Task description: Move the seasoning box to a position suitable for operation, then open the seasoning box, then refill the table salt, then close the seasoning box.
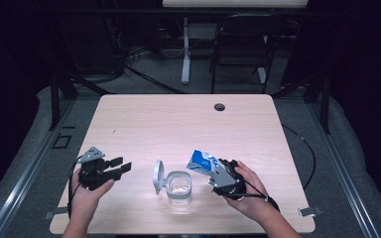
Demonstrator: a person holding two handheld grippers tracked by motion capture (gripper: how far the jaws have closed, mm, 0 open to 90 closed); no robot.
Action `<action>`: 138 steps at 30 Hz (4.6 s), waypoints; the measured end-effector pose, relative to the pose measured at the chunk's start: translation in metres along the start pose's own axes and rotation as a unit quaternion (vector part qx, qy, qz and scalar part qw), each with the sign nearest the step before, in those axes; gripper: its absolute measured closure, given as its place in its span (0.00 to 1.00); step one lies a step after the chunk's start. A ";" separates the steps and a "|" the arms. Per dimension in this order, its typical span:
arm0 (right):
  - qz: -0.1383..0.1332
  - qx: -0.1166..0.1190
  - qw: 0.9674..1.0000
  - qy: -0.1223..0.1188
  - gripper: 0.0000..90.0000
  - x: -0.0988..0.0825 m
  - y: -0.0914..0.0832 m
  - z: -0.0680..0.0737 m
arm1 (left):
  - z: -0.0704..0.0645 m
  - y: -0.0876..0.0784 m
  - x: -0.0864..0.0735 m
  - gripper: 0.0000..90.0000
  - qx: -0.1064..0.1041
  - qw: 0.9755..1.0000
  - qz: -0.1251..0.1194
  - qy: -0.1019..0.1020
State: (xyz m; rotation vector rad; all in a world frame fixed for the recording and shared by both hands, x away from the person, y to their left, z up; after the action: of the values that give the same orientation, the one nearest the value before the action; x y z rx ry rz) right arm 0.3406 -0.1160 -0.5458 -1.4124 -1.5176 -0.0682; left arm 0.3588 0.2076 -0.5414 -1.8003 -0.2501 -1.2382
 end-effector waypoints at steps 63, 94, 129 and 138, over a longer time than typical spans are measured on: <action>0.040 -0.030 0.993 -0.109 0.51 -0.014 0.001 -0.001 | 0.003 -0.007 -0.005 0.60 0.006 1.000 -0.002 -0.014; 0.068 -0.050 0.977 -0.193 0.51 -0.010 -0.001 0.000 | 0.004 -0.009 -0.007 0.60 0.008 1.000 -0.002 -0.015; 0.072 -0.043 0.963 -0.255 0.51 -0.004 0.003 0.007 | 0.006 -0.011 -0.008 0.60 0.010 1.000 -0.005 -0.018; 0.077 -0.044 0.960 -0.265 0.51 -0.005 0.005 0.008 | 0.007 -0.011 -0.009 0.60 0.010 1.000 -0.004 -0.019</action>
State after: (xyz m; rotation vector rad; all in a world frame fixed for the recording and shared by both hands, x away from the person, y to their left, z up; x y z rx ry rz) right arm 0.3382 -0.1126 -0.5558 -1.7049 -1.8421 0.3703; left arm 0.3525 0.2215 -0.5429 -1.8088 -0.2900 -1.2052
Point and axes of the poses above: each handheld gripper's, and its own axes: y roughly forward along the jaws, x roughly out of its top, z roughly to its left, the point moved 8 cm from there along y, roughly forward along the jaws, and after that the axes turned 9 degrees about y, right-handed, at the moved point
